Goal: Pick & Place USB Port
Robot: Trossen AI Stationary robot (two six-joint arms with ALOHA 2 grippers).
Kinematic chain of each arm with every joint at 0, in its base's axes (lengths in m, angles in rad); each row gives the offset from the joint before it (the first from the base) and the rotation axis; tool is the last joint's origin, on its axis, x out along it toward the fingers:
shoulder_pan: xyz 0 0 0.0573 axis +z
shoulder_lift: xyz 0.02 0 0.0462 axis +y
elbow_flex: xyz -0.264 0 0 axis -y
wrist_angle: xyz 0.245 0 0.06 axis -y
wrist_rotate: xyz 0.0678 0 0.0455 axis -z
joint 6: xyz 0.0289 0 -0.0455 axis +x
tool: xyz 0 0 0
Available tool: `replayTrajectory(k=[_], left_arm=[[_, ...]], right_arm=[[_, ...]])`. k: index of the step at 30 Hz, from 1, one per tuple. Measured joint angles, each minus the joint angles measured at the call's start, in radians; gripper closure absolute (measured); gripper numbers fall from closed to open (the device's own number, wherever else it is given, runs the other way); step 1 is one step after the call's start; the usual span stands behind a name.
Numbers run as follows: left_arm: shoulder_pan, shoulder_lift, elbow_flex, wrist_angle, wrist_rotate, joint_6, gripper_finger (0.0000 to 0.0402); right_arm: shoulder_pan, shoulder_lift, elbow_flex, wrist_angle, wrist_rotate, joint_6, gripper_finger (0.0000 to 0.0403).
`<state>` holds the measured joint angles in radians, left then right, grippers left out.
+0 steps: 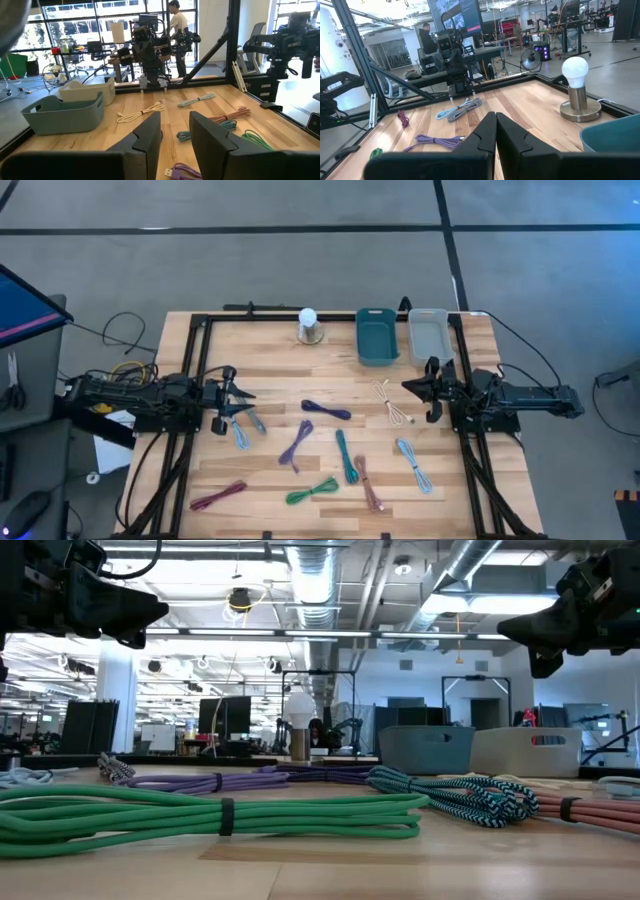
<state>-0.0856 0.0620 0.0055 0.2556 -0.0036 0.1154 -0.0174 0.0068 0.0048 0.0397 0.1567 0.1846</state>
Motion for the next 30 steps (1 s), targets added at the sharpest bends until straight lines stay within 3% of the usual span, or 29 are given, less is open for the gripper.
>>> replayTrajectory(k=[8,30], left_arm=[[0.000,0.000,0.000,0.000,0.000,0.000,0.0298],[0.000,0.000,0.000,0.000,0.000,0.000,0.0298]], right_arm=[[-0.004,0.000,0.000,0.000,0.001,-0.117,0.0400],[-0.003,0.000,0.000,0.004,0.001,-0.060,0.0400]])
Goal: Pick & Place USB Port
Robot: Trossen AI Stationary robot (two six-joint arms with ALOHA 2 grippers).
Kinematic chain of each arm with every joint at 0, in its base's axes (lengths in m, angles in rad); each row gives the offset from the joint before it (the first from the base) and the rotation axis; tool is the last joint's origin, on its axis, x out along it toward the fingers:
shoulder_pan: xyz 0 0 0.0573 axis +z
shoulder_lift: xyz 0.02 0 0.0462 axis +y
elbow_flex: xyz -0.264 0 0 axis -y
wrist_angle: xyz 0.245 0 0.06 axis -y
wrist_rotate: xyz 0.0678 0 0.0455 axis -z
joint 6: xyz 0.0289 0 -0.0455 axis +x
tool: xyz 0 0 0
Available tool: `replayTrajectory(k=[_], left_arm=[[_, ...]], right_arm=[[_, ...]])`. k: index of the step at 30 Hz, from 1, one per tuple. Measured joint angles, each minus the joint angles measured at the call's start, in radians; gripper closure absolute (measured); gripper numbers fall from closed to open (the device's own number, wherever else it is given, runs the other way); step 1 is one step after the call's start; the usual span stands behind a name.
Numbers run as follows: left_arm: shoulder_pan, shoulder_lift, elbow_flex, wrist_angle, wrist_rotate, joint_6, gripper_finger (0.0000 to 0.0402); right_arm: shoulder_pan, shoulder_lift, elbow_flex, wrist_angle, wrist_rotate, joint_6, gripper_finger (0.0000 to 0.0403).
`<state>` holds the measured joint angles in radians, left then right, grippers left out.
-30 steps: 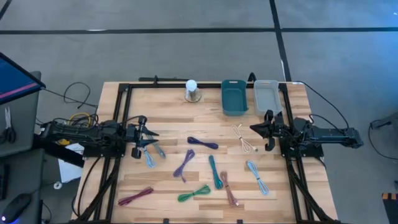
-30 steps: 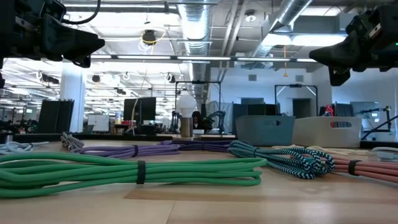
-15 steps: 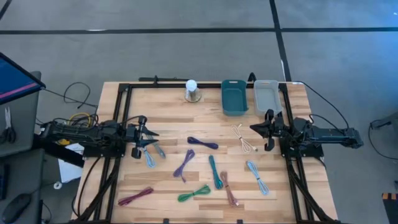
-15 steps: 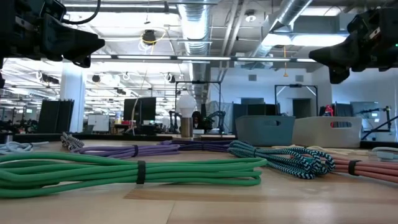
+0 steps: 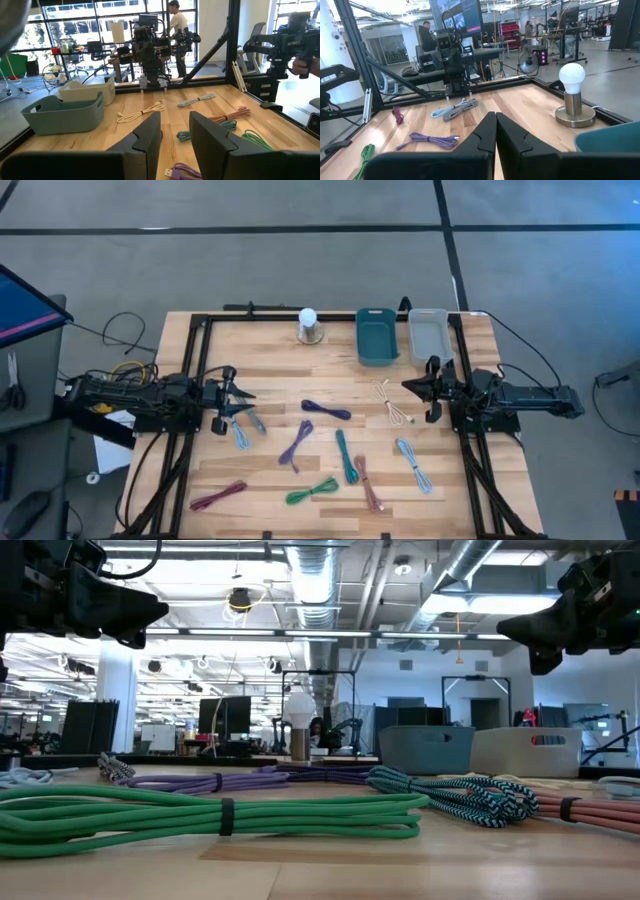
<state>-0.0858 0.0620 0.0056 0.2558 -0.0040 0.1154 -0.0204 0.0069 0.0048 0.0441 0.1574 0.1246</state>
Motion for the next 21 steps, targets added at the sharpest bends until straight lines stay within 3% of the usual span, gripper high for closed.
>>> replayTrajectory(k=[21], left_arm=[[0.000,0.000,0.000,0.005,0.000,0.000,0.0298]], right_arm=[[0.000,0.000,0.000,-0.002,0.000,0.053,0.0400]])
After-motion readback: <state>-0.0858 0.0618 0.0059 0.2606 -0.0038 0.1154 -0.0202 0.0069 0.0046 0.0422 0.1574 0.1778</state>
